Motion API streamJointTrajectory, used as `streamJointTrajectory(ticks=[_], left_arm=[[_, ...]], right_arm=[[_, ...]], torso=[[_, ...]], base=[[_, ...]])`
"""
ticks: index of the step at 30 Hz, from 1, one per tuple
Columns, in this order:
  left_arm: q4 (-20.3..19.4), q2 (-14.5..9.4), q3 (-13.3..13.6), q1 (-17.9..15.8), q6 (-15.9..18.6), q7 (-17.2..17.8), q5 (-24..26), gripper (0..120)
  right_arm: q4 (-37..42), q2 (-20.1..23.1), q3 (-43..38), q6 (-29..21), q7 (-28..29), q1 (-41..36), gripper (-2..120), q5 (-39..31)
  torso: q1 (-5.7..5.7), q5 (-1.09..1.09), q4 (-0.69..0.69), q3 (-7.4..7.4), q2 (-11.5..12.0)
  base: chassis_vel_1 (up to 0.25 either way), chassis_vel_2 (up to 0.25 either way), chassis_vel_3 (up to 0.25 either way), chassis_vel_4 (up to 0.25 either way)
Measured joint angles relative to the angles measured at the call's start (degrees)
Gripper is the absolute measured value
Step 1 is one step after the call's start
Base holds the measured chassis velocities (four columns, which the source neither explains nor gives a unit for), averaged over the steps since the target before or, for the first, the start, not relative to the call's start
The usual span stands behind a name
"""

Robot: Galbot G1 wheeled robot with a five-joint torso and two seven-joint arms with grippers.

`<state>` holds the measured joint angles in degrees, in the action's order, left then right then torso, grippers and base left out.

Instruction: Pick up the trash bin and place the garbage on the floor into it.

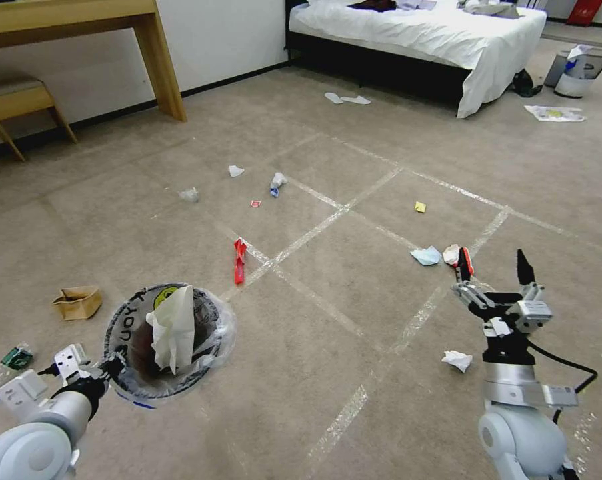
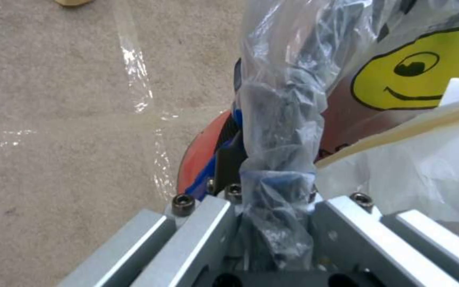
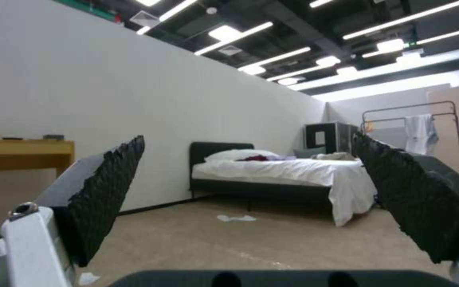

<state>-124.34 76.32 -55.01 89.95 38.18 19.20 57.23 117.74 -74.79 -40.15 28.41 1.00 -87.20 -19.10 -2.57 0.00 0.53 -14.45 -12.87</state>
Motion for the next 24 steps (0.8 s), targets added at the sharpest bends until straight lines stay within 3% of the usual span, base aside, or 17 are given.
streamJointTrajectory(ticks=[24], left_arm=[[-0.7, 2.3, 0.1, 0.0, -0.4, -0.4, -1.5, 0]], right_arm=[[-5.1, 2.6, -4.9, 0.4, -0.2, 2.2, 100, -5.4]], torso=[[-0.01, 0.00, 0.00, 0.00, 0.0]], base=[[0.000, 0.000, 0.000, 0.000]])
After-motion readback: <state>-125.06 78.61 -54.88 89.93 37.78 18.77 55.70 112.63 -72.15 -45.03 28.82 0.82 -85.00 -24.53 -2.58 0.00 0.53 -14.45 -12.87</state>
